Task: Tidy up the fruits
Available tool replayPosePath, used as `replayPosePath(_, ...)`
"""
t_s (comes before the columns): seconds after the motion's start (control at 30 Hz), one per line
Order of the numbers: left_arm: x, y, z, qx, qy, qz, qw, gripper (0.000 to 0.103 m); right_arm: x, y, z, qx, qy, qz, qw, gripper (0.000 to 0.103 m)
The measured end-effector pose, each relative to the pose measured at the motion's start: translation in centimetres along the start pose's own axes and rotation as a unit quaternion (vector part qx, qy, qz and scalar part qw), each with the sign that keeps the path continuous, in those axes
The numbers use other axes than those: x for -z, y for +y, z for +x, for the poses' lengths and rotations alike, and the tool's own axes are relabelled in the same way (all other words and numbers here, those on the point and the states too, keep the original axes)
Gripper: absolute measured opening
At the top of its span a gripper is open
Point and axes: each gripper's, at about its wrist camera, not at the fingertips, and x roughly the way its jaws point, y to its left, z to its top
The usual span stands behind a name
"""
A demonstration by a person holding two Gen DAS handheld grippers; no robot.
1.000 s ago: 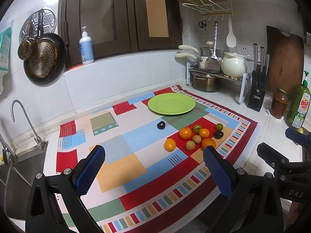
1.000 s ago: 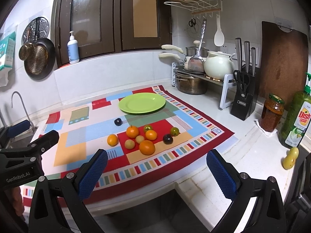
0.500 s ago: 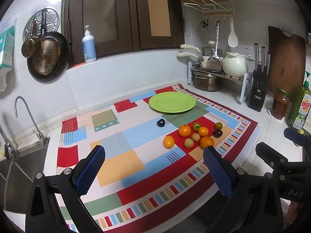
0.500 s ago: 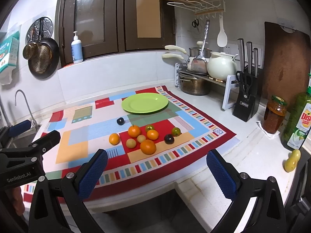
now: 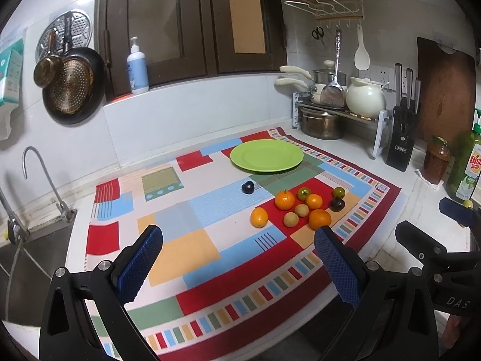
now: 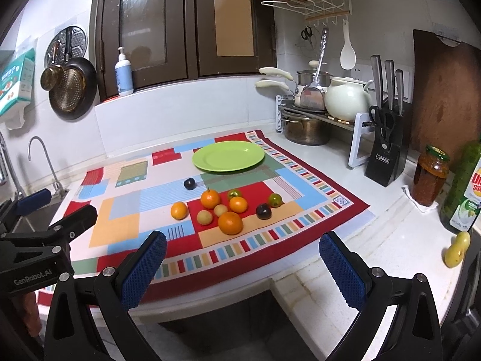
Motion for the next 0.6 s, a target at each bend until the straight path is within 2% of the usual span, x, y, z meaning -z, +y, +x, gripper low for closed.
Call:
replayPosePath(0.3, -1.7, 0.4, 4.6, 0.029, -0.008, 0.044, 0.9986, 0.097, -1.1, 0.7, 3.5, 0.02, 0.004, -0.002, 1.0, 0.102)
replayPosePath(0.47, -2.3, 0.5, 8.1, 0.054, 0.005, 0.067, 0.9962, 0.092, -1.6, 1.0, 6.4, 0.019, 0.019, 0.008, 1.0, 0.102)
replayPosePath(0.6, -2.4, 0.3, 10.7, 0.068, 0.018, 0.09, 0.9934, 0.086, -1.8, 1.5, 8.9, 0.015, 0.035, 0.011, 0.999, 0.096)
